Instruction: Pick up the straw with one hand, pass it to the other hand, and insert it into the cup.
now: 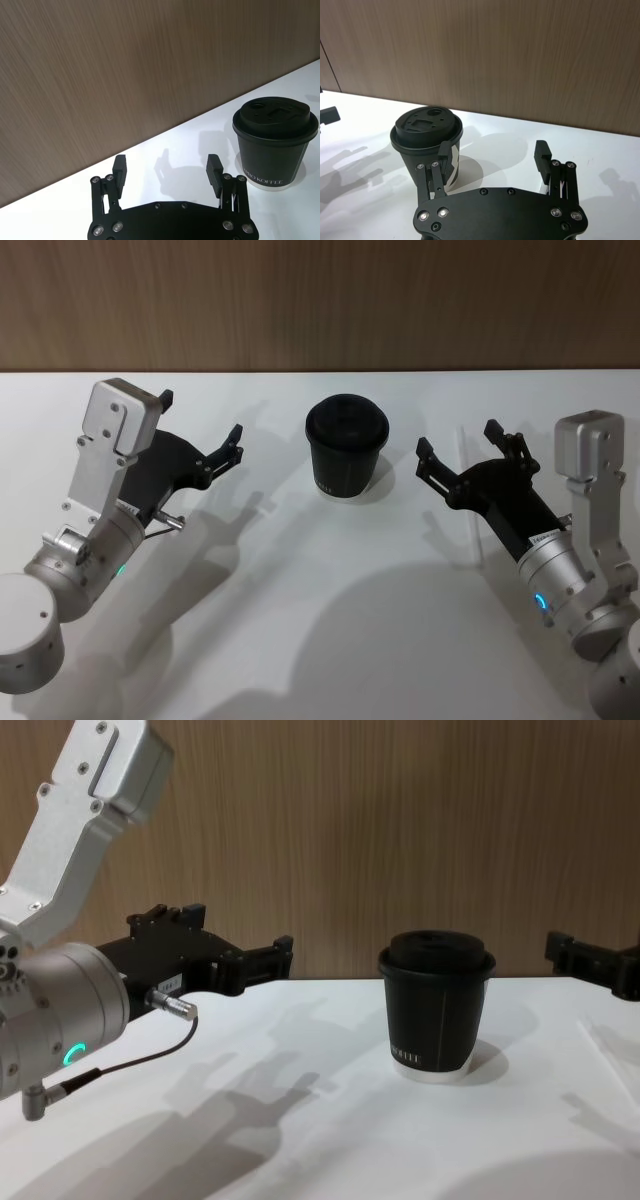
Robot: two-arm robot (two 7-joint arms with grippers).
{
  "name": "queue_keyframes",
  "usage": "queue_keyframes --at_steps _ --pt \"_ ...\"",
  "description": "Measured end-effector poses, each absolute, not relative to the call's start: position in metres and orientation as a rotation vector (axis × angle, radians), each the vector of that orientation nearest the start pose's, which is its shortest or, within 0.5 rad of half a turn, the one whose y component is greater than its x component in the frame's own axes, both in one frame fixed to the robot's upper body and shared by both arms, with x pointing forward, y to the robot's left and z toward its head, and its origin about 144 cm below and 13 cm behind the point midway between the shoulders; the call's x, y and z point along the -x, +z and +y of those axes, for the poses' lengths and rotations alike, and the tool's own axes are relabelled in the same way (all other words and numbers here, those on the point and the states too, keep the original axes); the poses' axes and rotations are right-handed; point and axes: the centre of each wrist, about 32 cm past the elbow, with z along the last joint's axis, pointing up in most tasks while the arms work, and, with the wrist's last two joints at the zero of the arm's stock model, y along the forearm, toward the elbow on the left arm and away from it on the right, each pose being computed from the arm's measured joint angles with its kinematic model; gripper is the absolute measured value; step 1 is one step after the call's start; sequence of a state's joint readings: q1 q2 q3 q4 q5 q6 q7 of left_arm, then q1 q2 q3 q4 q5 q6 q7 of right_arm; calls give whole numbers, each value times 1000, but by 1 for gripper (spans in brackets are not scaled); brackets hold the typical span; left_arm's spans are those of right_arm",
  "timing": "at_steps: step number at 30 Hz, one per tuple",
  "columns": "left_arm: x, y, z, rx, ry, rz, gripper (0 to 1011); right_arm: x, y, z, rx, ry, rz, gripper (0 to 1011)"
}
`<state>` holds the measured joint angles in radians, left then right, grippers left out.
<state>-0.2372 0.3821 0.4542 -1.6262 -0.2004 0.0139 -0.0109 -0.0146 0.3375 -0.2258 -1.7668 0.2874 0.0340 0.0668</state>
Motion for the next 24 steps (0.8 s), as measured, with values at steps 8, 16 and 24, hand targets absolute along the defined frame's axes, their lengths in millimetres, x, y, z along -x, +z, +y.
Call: queue_keyframes --at_steps 8,16,24 --pt "-492 1204 198 -61 1124 -268 1003 -443 1189 -237 -26 -1229 -75 1001" --pt "-492 1204 198 -61 1124 -268 1003 -443 1189 -237 -26 -1229 -75 1001" --pt "-492 1204 198 -61 1124 -268 1003 -443 1189 -237 -26 -1229 -75 1001"
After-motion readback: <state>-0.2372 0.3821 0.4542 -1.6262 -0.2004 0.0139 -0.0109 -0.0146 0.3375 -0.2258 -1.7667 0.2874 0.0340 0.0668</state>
